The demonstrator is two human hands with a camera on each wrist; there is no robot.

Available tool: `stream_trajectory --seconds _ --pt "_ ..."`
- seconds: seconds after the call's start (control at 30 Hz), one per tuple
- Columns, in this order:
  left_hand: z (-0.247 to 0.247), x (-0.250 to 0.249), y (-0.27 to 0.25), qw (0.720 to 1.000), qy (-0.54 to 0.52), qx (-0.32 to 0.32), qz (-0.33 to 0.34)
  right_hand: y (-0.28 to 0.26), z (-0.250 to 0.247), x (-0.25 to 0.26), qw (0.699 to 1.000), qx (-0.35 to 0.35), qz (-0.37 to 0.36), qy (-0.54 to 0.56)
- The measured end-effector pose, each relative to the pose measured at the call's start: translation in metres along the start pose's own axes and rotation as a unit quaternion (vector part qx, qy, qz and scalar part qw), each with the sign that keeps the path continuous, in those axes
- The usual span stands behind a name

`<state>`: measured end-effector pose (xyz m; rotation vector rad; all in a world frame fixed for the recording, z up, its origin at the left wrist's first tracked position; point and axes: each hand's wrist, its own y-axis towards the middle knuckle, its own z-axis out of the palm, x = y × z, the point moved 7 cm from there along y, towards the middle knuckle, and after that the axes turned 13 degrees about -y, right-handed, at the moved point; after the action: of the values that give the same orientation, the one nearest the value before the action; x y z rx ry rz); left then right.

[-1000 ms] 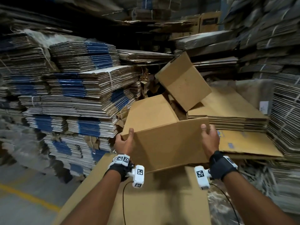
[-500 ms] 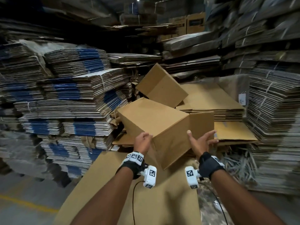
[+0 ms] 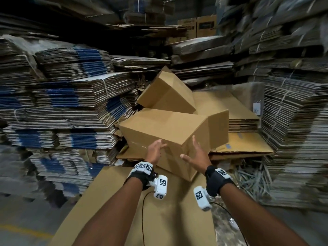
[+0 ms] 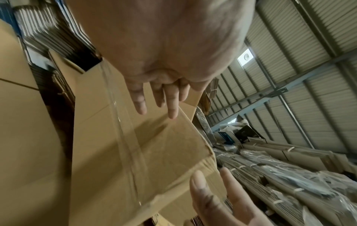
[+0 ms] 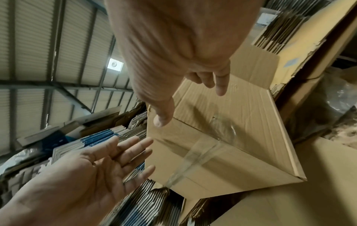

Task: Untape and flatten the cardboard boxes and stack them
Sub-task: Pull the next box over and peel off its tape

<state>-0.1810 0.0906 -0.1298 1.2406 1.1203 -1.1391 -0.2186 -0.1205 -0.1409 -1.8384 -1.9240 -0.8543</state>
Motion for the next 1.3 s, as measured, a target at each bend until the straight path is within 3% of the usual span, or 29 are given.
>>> stream_trajectory --seconds 0.2,0.3,0.47,0.57,0.67,0.73,0.9,1.0,1.17,1.3 --pt "-0.08 0.001 0.022 0.99 0.062 -0.125 0.015 0.026 0.011 0.0 0.998 -0.035 0.031 -0.051" --pt "-0.124 0.009 0.044 0.983 0.09 -0.16 -0.02 0.039 0.005 -0.017 0.995 -0.078 0.058 -0.015" --pt "-0.172 0.021 0.102 0.977 0.098 -0.176 -0.071 0.058 -0.018 -0.045 0.966 -0.202 0.162 -0.021" --pt "-0.19 0.033 0.14 0.979 0.075 -0.165 -0.09 0.068 -0.019 -0.038 0.957 -0.206 0.204 -0.001" --pt "-0.222 0.086 0.204 0.979 0.054 -0.159 -0.117 0.079 -0.018 -0.032 0.941 -0.227 0.248 0.04" --pt "-0.226 0.094 0.224 0.979 0.045 -0.155 -0.125 0.085 -0.016 -0.036 0.929 -0.235 0.28 0.065" --pt "-0.202 0.05 0.228 0.989 0.049 -0.101 -0.101 0.099 -0.014 -0.053 0.913 -0.204 0.333 0.116" --pt "-0.205 0.057 0.243 0.987 0.021 -0.123 -0.096 0.102 -0.018 -0.055 0.915 -0.164 0.342 0.138" --pt "-0.189 0.029 0.223 0.99 -0.006 -0.131 -0.05 0.085 -0.048 -0.059 0.908 -0.182 0.325 0.19" --pt "-0.186 -0.014 0.2 0.987 -0.041 -0.153 0.037 0.07 -0.077 -0.044 0.938 -0.19 0.238 0.165"
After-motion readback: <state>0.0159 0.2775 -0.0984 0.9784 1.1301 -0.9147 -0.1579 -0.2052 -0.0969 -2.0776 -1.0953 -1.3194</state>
